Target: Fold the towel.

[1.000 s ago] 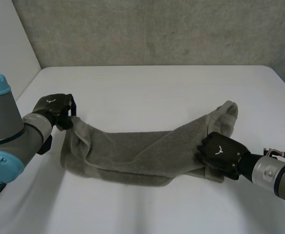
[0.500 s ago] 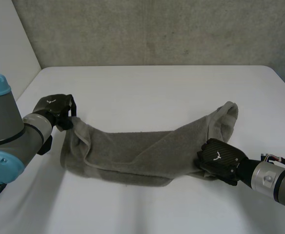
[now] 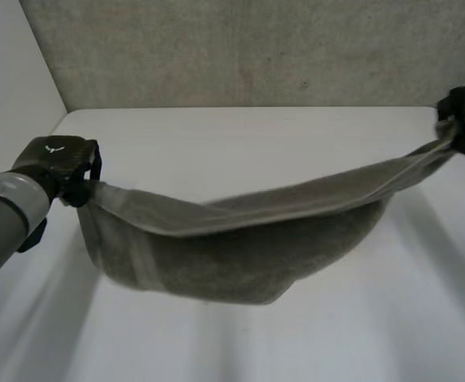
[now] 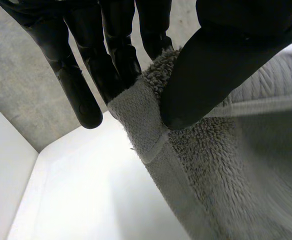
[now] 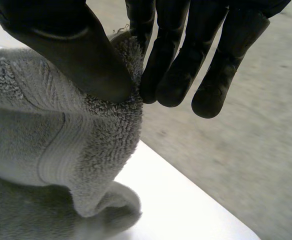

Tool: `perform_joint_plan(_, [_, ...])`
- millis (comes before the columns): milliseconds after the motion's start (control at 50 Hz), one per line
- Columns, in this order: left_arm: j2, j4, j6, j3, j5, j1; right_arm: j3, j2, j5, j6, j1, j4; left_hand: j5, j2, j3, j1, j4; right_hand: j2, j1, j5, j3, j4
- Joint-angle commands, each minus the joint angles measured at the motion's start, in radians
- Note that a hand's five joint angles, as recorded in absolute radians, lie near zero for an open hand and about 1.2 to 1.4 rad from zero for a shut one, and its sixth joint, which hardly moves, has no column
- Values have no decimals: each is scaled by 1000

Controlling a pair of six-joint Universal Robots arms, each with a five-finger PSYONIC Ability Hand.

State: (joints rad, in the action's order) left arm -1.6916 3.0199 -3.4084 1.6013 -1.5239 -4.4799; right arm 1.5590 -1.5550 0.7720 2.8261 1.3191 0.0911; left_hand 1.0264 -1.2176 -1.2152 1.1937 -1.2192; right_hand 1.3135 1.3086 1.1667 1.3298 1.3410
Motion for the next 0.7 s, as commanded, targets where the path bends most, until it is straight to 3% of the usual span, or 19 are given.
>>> perform_joint_plan(20, [157, -160, -98, 11, 2, 13, -66, -39, 127, -164, -32, 206, 195, -179, -181, 203, -177, 83, 88, 55, 66, 55])
perform_joint_plan(140, [248, -294, -176, -59, 2, 39, -152, -43, 191, -382, -21, 386, 195, -179, -181, 203, -177, 83, 88, 55, 66, 55])
perform_joint_plan(360, [207, -411, -187, -236, 2, 85, -321, -40, 317, -413, 118, 464, 195, -179, -181, 203, -177, 83, 88, 55, 66, 55])
perform_joint_plan(460, [90, -412, -187, -281, 1, 84, -341, 79, 375, -427, 193, 467, 195, -179, -181, 203, -177, 83, 88, 55, 66, 55])
perform_joint_plan(560, [-119, -412, -187, -371, -10, 87, -407, 267, 530, -513, 340, 466, 195, -179, -181, 203, -177, 83, 88, 55, 66, 55])
perform_joint_plan(700, [-339, -412, -184, -556, -12, 90, -568, 468, 625, -553, 433, 464, 195, -179, -181, 203, -177, 83, 88, 55, 66, 55])
